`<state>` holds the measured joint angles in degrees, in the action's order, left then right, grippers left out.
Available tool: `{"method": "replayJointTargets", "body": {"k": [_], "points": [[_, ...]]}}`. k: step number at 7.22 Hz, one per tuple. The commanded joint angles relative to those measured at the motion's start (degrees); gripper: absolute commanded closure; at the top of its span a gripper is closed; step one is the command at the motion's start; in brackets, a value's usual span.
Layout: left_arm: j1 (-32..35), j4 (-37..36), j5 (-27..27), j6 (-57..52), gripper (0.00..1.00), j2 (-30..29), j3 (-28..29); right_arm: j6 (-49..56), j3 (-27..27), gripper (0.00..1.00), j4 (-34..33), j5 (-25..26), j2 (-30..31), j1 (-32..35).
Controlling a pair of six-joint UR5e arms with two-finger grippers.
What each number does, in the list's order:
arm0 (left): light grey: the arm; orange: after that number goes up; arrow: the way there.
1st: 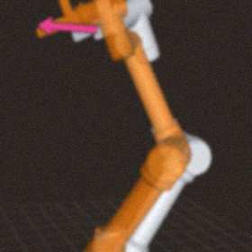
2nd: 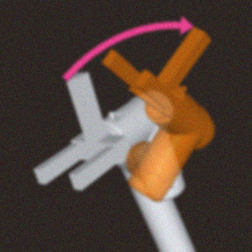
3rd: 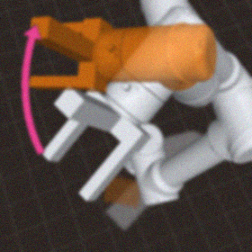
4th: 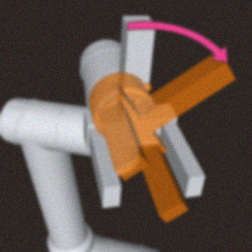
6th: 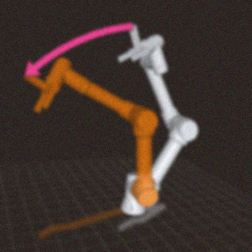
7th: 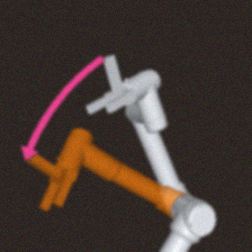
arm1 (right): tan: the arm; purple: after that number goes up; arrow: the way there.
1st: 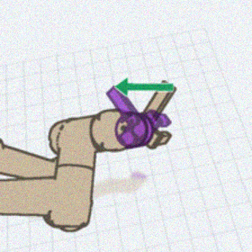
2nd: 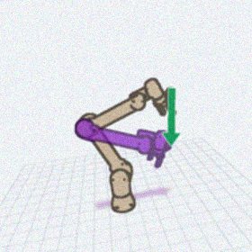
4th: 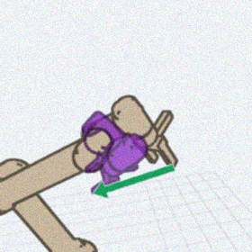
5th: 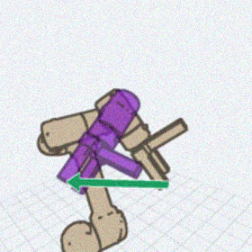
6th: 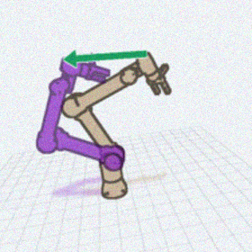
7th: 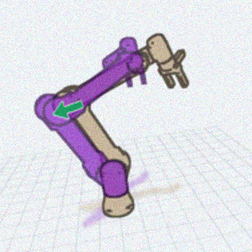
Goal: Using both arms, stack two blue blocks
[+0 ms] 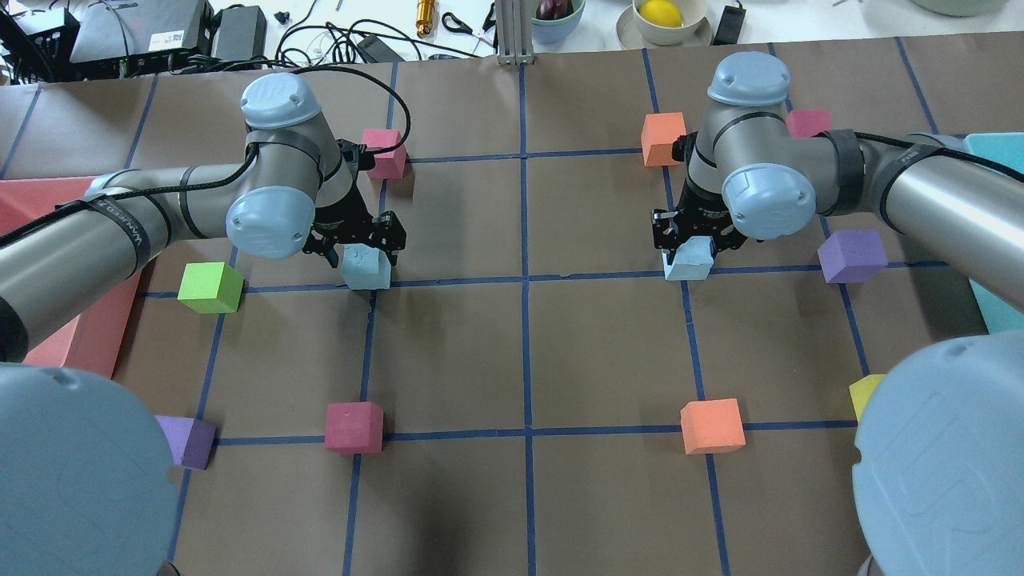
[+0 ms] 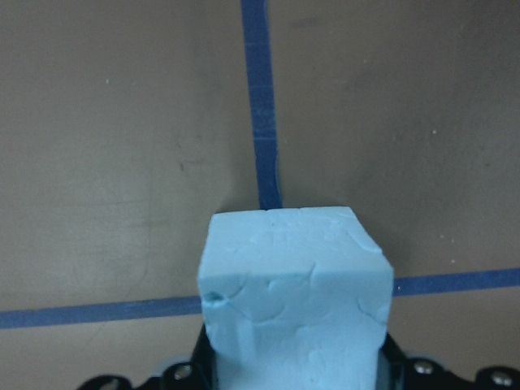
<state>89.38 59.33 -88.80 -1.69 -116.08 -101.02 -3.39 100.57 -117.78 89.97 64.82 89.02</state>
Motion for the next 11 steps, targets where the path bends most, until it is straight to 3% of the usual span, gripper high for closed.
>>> {"method": "replayJointTargets", "body": {"k": [1,3,4,6,7,11], "points": [[0.0,-0.6,0.1,-0.2,0.0,-0.1,-0.5,-2.1,-3.3,1.0,2.4,-1.0,0.9,1.2],[0.0,-1.1,0.2,0.6,0.02,-0.2,-0.6,-13.1,-9.0,1.0,6.5,-4.6,0.4,7.1],[0.0,-1.1,0.1,0.0,0.18,-0.1,-0.6,-17.0,-9.4,1.0,5.7,-4.5,-0.6,11.2],[0.1,-1.0,0.0,-0.2,0.82,-0.1,-0.3,-22.4,-11.3,1.0,2.7,-4.5,-3.4,16.7],[0.0,-1.1,0.0,-0.2,1.0,-0.2,-0.1,-24.6,-12.2,1.0,1.6,-4.5,-5.6,19.3],[-0.2,-0.1,0.1,0.0,1.0,1.2,3.4,-24.8,-14.1,1.0,1.9,-4.5,-7.9,21.2]]}}
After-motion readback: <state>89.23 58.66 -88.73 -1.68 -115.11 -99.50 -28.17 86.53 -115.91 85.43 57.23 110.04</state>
